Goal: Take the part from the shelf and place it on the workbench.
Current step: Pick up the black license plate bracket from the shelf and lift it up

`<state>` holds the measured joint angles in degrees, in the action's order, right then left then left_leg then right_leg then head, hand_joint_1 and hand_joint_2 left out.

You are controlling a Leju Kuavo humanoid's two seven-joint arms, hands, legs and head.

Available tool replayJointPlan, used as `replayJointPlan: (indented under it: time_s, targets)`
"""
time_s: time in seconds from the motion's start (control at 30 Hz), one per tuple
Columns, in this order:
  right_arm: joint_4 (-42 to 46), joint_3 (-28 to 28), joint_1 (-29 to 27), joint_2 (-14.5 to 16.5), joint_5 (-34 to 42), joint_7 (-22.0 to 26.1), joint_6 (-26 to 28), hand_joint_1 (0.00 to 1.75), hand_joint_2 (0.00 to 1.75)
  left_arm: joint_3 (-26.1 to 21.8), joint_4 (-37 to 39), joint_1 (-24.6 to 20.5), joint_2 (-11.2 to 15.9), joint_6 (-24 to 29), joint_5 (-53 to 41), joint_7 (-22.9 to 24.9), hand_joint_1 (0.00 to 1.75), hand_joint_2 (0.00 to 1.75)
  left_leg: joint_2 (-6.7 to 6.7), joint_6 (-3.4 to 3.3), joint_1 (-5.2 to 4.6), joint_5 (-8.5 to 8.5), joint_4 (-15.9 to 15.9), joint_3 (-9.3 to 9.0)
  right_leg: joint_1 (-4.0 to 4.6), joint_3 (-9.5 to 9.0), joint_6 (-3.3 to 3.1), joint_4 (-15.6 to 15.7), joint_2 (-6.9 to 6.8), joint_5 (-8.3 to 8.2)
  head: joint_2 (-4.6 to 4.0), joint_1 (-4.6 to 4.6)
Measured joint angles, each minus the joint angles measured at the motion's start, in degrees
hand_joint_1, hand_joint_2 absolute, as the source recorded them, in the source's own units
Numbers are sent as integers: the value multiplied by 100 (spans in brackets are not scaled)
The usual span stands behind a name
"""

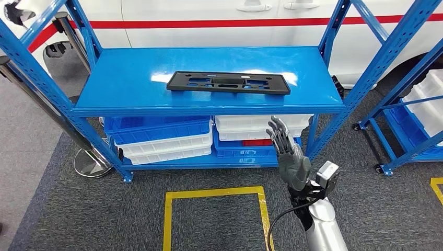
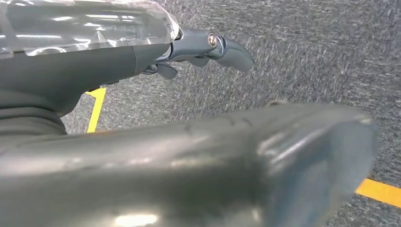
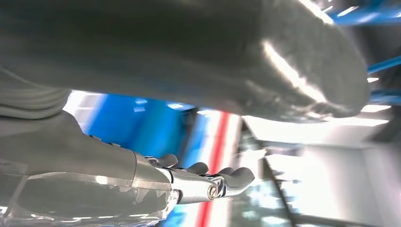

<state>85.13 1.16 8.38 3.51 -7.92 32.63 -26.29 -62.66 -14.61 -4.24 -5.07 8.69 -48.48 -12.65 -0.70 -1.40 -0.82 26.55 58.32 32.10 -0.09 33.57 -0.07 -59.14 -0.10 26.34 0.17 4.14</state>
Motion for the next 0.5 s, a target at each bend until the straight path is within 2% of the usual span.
replayJointPlan:
  time_s: [0.1, 0.17, 0.23, 0.27, 0.3, 0.33, 0.4, 0.43, 0.47, 0.5]
  targets:
    - [506, -295, 48, 9, 266, 133, -119, 0, 0, -97, 9, -13, -1, 23, -57, 14, 0, 0, 8, 84, 6, 76, 75, 21, -48, -39, -55, 94, -7, -32, 0, 1]
    - [840, -517, 93, 18, 448, 224, -187, 0, 0, -169, 17, -26, -3, 34, -96, 15, 0, 0, 19, 162, 38, 352, 556, 236, -91, -80, -92, 147, -22, -44, 0, 2]
    - [1108, -742, 123, 17, 619, 311, -219, 0, 0, -238, 25, -32, -7, 39, -125, 16, 0, 0, 25, 240, 107, 654, 1296, 611, -103, -87, -101, 150, -25, -33, 0, 2]
    - [1218, -850, 128, 12, 697, 354, -203, 0, 0, -272, 26, -32, -7, 40, -134, 16, 0, 0, 27, 276, 142, 691, 1524, 740, -111, -93, -93, 148, -25, -25, 0, 2]
    - [1327, -968, 132, 0, 767, 399, -162, 0, 0, -304, 28, -31, -7, 44, -149, 16, 0, 0, 30, 310, 174, 610, 1535, 768, -126, -105, -78, 146, -23, -14, 0, 2]
    - [1439, -1100, 138, -22, 826, 444, -99, 0, 0, -338, 30, -32, -7, 47, -166, 15, 0, 0, 34, 340, 205, 430, 1324, 685, -146, -125, -55, 143, -19, 2, 0, 2]
    - [1650, -1392, 165, -97, 914, 532, 74, 0, 0, -401, 39, -42, -8, 55, -209, 9, 0, 0, 44, 388, 246, 20, 545, 326, -178, -179, 16, 132, -9, 47, 0, 2]
    - [1732, -1523, 180, -154, 944, 568, 178, 0, 0, -424, 46, -53, -10, 58, -230, 4, 0, 0, 44, 375, 245, -82, 235, 178, -181, -193, 58, 121, -5, 67, 0, 2]
    - [1800, -1640, 191, -222, 974, 597, 295, 0, 0, -442, 55, -66, -11, 63, -253, -3, 0, 0, 42, 347, 235, -111, 55, 96, -175, -198, 100, 114, -3, 80, 0, 1]
    - [1860, -1745, 197, -295, 1007, 619, 419, 0, 0, -461, 64, -76, -13, 67, -274, -10, 0, 0, 36, 302, 213, -75, 12, 79, -166, -196, 141, 116, -3, 84, 0, 1]
